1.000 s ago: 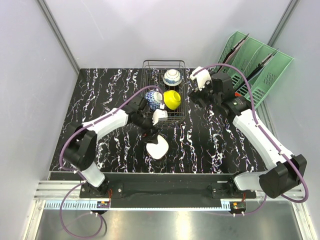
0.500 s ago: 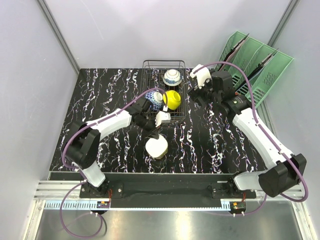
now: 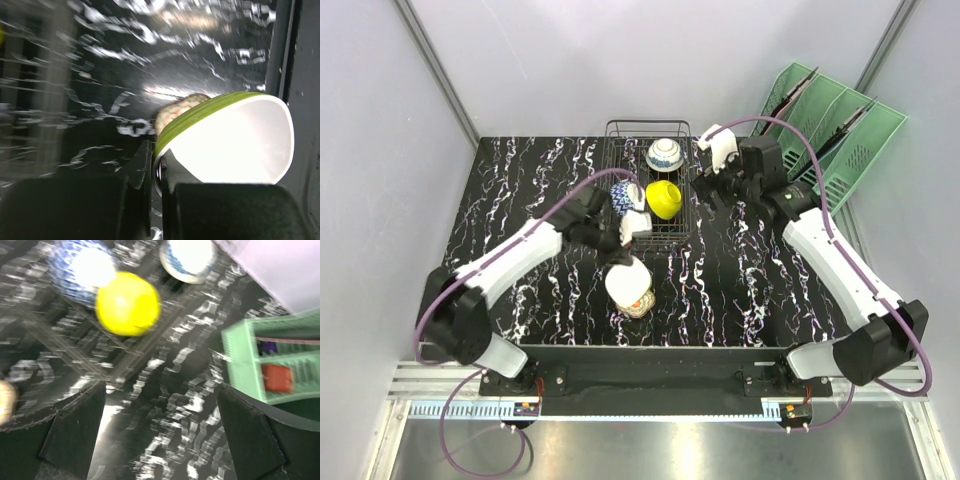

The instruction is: Load the bowls into the dish rack

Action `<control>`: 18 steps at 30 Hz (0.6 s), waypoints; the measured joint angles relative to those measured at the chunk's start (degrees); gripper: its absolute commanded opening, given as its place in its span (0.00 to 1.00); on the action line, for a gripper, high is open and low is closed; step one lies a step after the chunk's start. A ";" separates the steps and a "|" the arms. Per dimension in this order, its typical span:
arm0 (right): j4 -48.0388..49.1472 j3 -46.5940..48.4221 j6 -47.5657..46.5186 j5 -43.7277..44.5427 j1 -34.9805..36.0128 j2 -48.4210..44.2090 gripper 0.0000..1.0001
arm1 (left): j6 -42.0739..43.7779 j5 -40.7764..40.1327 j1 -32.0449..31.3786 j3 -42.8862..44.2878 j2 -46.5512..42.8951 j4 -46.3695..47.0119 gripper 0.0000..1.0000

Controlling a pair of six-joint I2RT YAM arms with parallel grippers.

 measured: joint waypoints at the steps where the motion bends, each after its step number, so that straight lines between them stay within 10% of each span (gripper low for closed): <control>1: -0.66 0.74 0.96 -2.08 -0.04 0.07 1.00 | -0.15 0.07 0.79 0.66 -2.16 0.02 0.00; 18: -4.26 8.13 26.64 -52.65 -0.11 17.57 1.00 | -3.41 -9.55 3.21 0.57 -13.62 8.00 0.00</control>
